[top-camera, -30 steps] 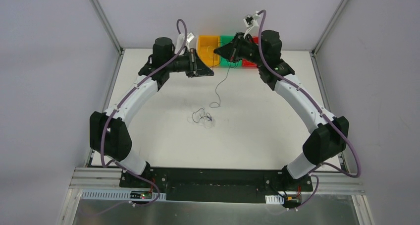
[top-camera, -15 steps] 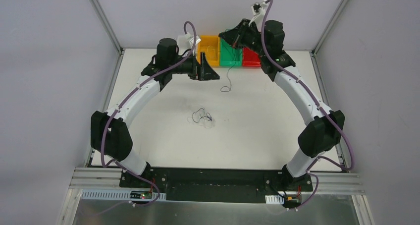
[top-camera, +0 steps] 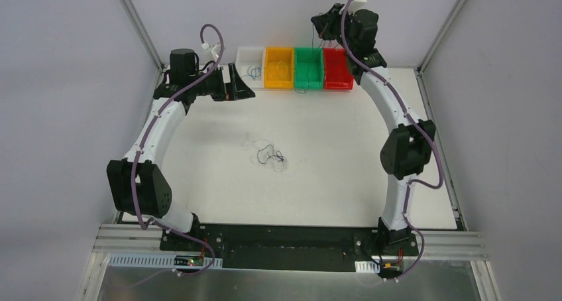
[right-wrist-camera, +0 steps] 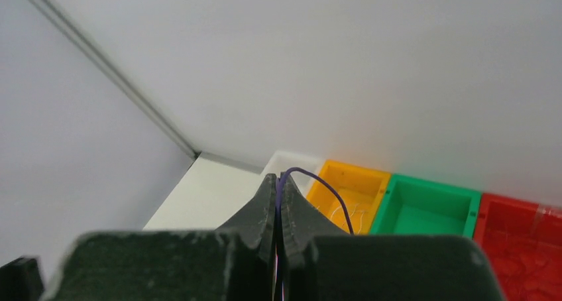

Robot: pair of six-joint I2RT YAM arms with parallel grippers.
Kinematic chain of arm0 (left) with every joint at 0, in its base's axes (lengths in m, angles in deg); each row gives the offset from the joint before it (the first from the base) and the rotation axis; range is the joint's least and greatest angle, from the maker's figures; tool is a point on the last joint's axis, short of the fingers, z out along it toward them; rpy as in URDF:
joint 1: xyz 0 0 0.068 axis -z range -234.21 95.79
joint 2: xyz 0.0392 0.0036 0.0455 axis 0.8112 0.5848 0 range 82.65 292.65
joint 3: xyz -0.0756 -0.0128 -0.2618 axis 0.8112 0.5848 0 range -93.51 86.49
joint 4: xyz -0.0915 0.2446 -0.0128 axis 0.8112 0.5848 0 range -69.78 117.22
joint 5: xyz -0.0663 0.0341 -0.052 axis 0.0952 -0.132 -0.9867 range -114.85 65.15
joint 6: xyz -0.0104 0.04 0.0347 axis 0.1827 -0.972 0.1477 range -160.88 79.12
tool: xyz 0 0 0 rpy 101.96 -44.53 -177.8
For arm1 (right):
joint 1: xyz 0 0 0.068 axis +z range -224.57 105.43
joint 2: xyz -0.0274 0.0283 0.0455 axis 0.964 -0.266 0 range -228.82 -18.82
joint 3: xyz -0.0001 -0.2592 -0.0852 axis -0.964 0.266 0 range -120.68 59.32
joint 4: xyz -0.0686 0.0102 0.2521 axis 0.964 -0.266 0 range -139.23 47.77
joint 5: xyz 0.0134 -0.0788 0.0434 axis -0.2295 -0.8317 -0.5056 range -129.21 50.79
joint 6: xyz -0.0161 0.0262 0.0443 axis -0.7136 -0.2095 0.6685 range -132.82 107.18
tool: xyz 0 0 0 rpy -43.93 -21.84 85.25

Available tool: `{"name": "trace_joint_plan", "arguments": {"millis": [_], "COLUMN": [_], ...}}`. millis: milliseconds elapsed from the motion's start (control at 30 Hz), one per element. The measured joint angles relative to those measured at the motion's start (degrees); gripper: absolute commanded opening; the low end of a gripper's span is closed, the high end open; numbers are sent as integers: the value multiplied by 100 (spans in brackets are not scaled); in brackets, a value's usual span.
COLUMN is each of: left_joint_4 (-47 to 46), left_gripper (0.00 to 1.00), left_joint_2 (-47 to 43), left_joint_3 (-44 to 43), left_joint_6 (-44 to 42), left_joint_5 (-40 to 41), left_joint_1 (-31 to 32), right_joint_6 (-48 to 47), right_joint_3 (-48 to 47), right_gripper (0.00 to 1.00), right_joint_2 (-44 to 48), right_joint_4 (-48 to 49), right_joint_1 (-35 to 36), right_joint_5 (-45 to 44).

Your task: Untangle the cables

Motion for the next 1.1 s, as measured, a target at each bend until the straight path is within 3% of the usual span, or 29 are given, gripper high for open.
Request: {"name": "trace_joint_plan", "arguments": {"millis": [367, 567, 1000, 1100], "left_joint_4": [339, 413, 680, 756], "left_gripper": [99, 99, 99, 99], "left_joint_2": [-48, 83, 455, 507], "left_joint_3": [0, -37, -315, -402], "left_joint_6": [-258, -302, -341, -341], "left_joint_5": [42, 72, 184, 184], "left_joint_1": [-68, -146, -332, -345], "right_joint_6": [-455, -992, -1060, -1036], "right_joint_3": [-2848, -2924, -2942, -2942], "right_gripper": [0, 0, 0, 11], "right_joint_2": [-2516, -3023, -3906, -3998], "right_joint_4": [527, 1147, 1491, 1502], "right_joint_1": [-205, -199, -181, -166], "right_joint_5": [-306, -304, -328, -352]}}
